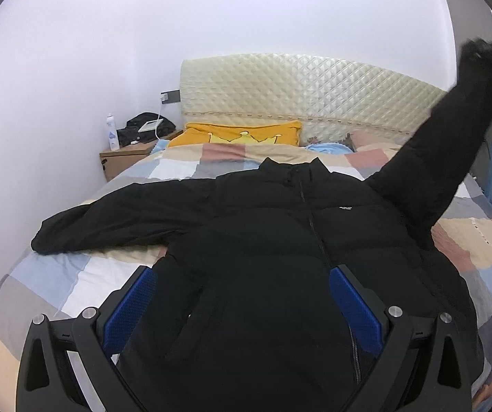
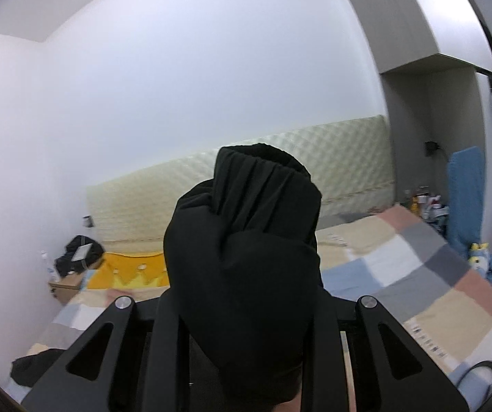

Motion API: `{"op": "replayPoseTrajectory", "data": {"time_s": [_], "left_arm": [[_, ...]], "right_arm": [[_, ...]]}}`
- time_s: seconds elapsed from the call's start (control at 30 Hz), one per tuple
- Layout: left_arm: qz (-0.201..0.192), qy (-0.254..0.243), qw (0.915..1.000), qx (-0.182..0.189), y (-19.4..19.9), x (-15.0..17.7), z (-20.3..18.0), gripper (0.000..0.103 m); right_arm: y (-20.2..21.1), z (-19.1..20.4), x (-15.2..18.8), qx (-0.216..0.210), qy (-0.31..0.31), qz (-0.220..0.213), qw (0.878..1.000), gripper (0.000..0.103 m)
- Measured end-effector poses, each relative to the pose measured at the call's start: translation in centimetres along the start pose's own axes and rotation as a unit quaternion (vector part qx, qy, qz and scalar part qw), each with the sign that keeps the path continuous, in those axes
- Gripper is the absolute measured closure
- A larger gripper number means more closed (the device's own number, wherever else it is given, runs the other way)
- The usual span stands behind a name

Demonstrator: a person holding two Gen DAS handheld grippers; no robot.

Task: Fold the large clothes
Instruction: 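Lift the sleeve with the right gripper and fold it across the jacket body, then release the sleeve on the jacket body and withdraw the right gripper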

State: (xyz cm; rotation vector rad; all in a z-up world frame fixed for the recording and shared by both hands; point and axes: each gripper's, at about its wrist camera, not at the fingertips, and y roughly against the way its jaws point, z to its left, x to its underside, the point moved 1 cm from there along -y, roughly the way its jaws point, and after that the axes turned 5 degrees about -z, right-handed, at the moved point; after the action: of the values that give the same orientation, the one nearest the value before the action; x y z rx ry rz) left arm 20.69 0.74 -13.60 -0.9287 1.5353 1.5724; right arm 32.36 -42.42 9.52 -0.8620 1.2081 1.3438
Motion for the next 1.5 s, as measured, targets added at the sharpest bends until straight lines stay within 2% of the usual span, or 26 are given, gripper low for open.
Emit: {"op": "replayPoseTrajectory", "data": {"time_s": [0.13,0.23,0.4,0.57,0.63,1.0,1.13,1.23,1.3,1.4,1.5], "left_arm": [[-0.020,-0.016,0.9997,0.006,0.8,0.2,-0.4,0.001],[-0.020,0.000,0.9995,0.025,1.1,0.1,0.4,0.001],[-0.032,0.038,0.9984,0.028,1.6,-0.2,2.7,0.001],[-0.037,0.070,0.9964,0.029,2.0,-0.4,5.0,0.001],[-0.042,0.080,0.9958,0.013,2.1,-0.4,5.9,0.001],[-0.009,0.127,0.9919,-0.012,0.8,0.5,9.1,0.001],[-0.011,0.132,0.9904,-0.037,0.4,0.7,9.8,0.001],[-0.002,0.132,0.9906,-0.037,-0.4,1.0,9.8,0.001],[0.010,0.134,0.9904,-0.033,-1.3,1.3,9.9,0.001],[0.019,0.136,0.9901,-0.028,-2.1,1.6,9.9,0.001],[0.028,0.139,0.9897,-0.024,-2.9,1.9,10.0,0.001]], "right_arm": [[0.1,5.9,1.3,-0.043,0.018,0.016,0.999,0.078],[0.0,10.2,2.6,-0.068,0.046,0.031,0.996,0.078],[-0.6,17.0,5.7,-0.125,0.071,0.056,0.988,0.078],[-2.8,23.5,11.2,-0.175,0.077,0.090,0.977,0.078],[-3.9,25.5,13.8,-0.189,0.079,0.105,0.973,0.078],[-10.3,32.7,27.2,-0.248,0.078,0.205,0.944,0.078],[-11.8,34.2,32.1,-0.256,0.097,0.227,0.935,0.078],[-13.7,35.3,35.6,-0.256,0.109,0.250,0.927,0.078],[-13.6,36.0,37.6,-0.254,0.125,0.256,0.924,0.078],[-14.1,36.8,40.4,-0.257,0.158,0.259,0.917,0.070],[-14.2,37.4,43.0,-0.261,0.180,0.272,0.908,0.057]]}}
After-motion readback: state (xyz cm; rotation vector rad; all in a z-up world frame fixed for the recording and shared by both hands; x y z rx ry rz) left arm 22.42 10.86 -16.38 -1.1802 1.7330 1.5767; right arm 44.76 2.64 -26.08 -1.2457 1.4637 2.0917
